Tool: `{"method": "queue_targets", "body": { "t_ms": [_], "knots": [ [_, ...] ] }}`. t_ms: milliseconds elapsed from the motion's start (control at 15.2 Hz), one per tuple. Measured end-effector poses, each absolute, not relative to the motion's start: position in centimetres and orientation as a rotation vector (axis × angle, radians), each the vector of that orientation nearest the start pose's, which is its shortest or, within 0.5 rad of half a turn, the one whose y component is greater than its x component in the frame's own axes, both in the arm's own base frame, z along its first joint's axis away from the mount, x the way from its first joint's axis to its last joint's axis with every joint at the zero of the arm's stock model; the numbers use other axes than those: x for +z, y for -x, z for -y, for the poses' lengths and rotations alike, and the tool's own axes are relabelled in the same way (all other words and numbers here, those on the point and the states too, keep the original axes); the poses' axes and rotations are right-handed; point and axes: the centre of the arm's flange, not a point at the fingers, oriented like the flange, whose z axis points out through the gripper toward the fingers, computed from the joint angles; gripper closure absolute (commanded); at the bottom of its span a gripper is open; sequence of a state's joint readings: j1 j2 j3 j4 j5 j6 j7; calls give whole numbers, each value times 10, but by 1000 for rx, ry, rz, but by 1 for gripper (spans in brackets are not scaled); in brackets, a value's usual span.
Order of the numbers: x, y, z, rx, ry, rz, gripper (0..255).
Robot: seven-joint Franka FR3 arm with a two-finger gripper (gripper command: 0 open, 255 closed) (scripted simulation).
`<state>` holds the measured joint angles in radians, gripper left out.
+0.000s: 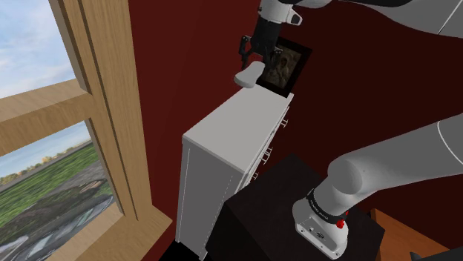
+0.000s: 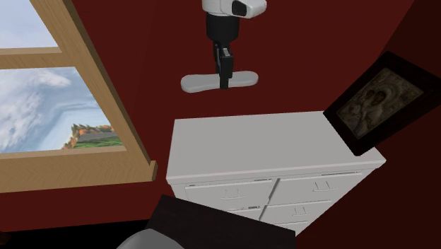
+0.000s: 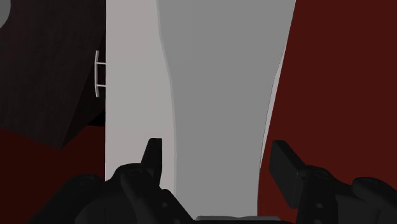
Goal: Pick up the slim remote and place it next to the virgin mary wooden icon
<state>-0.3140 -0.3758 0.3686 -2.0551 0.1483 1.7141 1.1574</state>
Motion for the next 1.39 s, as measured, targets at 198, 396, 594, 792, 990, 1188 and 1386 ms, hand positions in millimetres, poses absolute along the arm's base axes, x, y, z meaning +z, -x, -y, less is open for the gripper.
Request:
{"method": "queue_targets", "body": {
  "t_ms": [198, 396, 594, 792, 990, 1188, 1386],
  "knots": [
    [597, -448, -61, -4, 2624, -1693, 255],
    [613, -449, -60, -4, 2624, -1693, 255],
    [629, -448, -61, -4, 2624, -1693, 255],
    [645, -448, -61, -4, 2624, -1693, 255],
    [660, -447, -60, -4, 2624, -1693, 255],
    [675, -448, -60, -4, 2624, -1693, 255],
    [680, -454, -32, -3, 2623, -1694, 255]
  ]
}}
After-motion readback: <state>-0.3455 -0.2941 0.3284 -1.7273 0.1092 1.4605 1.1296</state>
